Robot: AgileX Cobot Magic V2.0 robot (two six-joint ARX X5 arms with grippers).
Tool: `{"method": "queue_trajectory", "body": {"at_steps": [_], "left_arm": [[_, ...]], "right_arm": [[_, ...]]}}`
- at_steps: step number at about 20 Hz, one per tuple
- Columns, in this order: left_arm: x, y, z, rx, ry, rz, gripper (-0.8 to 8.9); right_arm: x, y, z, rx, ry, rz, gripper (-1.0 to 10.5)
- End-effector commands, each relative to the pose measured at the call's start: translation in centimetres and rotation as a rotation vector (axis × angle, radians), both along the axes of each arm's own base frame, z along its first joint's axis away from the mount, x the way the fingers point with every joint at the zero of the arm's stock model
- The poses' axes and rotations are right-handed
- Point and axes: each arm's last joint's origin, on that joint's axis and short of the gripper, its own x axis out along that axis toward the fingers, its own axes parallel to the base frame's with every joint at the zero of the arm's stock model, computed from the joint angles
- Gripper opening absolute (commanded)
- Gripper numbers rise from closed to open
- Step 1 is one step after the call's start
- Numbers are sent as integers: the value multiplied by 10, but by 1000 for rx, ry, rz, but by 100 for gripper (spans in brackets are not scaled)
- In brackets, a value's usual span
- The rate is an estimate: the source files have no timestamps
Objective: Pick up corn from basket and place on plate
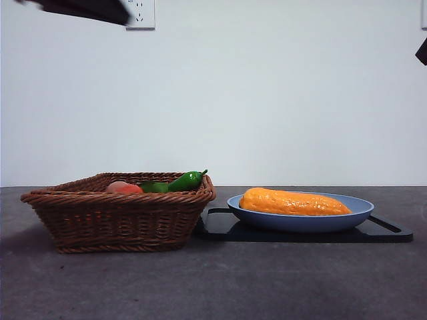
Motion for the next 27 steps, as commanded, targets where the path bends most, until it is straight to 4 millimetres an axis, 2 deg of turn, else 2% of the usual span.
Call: {"method": "queue_trajectory", "body": {"at_steps": [1,4,6,10,14,20,27], "left_arm": [[-13,28,-10,-22,-105,106,8],[-39,60,-34,-31,-155,255,8],[-55,72,-55,-28,-174,333,8],[-76,83,-100,-23,-194,451,8],[-85,86,-132,-13,-156,499,8],[-92,87,-159,9,-71,504,8],[-94,87,-167,8,-30,507,8]], "right_arm": [[1,1,1,8,-5,-1,3],[1,1,1,8,-5,-1,2],[1,1,1,8,-5,-1,2],[1,1,1,8,-5,-1,3],[1,1,1,8,-5,-1,2],[1,1,1,8,-5,-1,3],[1,1,1,8,-5,-1,2]]}}
